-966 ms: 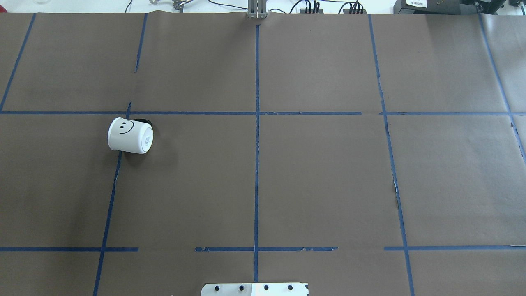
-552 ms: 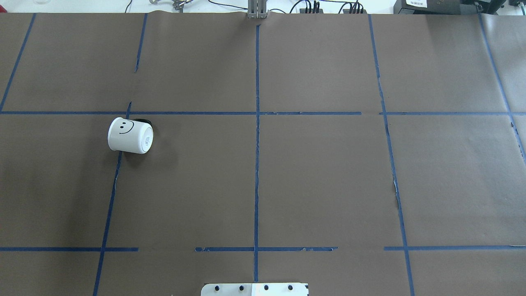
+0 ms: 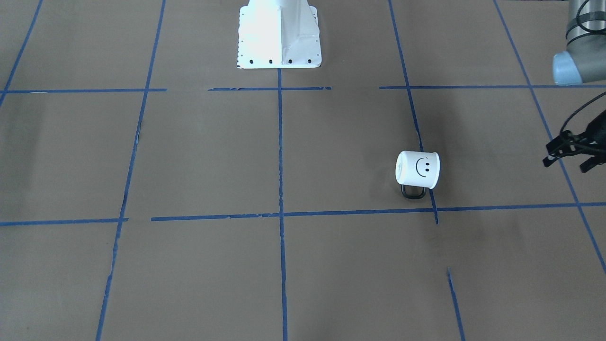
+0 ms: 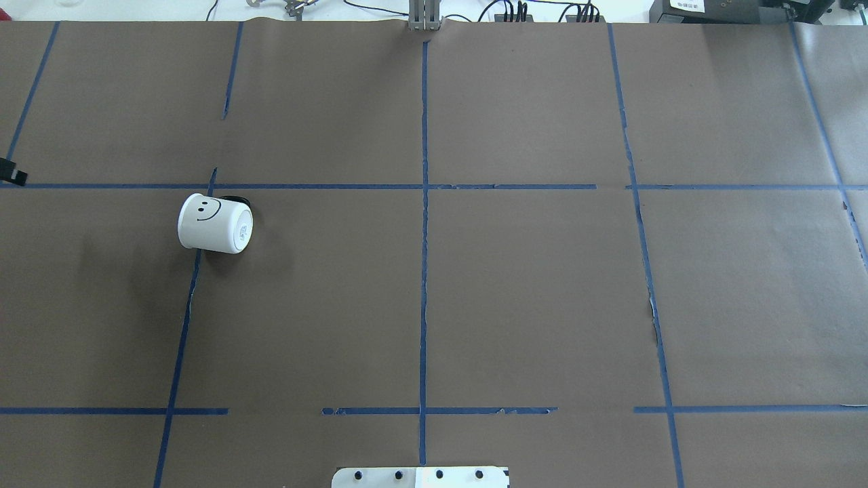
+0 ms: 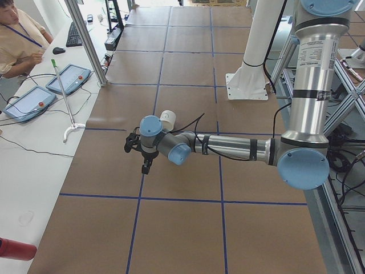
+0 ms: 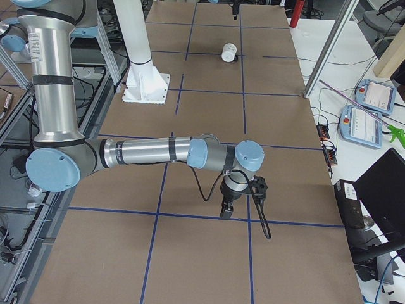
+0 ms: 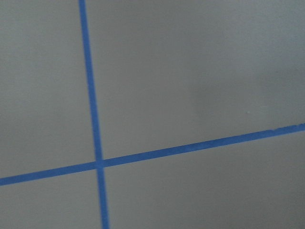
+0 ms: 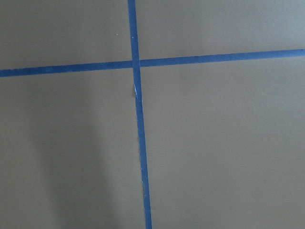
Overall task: Flip mug
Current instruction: 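Move the left gripper toward the white smiley mug lying on its side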
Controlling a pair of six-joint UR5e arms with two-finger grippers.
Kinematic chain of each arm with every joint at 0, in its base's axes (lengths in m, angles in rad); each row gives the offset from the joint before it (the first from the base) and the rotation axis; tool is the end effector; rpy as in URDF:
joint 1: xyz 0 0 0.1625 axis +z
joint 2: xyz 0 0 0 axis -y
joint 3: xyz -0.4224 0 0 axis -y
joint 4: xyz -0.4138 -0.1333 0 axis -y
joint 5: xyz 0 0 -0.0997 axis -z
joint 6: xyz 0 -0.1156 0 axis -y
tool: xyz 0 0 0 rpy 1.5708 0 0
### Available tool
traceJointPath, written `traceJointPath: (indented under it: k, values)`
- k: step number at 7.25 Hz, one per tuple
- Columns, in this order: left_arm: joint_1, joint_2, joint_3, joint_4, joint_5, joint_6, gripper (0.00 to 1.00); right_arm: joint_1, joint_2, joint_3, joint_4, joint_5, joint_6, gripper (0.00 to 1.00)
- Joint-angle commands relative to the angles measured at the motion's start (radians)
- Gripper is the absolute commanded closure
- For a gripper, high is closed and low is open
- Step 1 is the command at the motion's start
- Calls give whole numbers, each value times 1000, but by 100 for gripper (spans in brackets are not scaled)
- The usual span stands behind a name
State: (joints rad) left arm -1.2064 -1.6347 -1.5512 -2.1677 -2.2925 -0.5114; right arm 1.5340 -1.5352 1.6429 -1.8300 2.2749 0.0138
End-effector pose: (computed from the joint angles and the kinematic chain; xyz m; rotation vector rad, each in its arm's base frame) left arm 0.1507 -0.5549 0.5756 0.2591 0.8887 0.0949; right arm 0.0396 -0.5135 0.6423 -0.1629 -0.6988 0.0313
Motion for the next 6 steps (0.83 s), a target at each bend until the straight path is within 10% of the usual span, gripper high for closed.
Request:
traceJointPath:
  k: [1,5,6]
  values:
    - [68,-20,16,-381,-18,-329,0,0,0,0,0,0,0,0]
    - [282,-62,80,-668,365,-701,0,0,0,0,0,0,0,0]
    - [330,-74,132,-804,156,-767,0,0,0,-2,0,0,0,0]
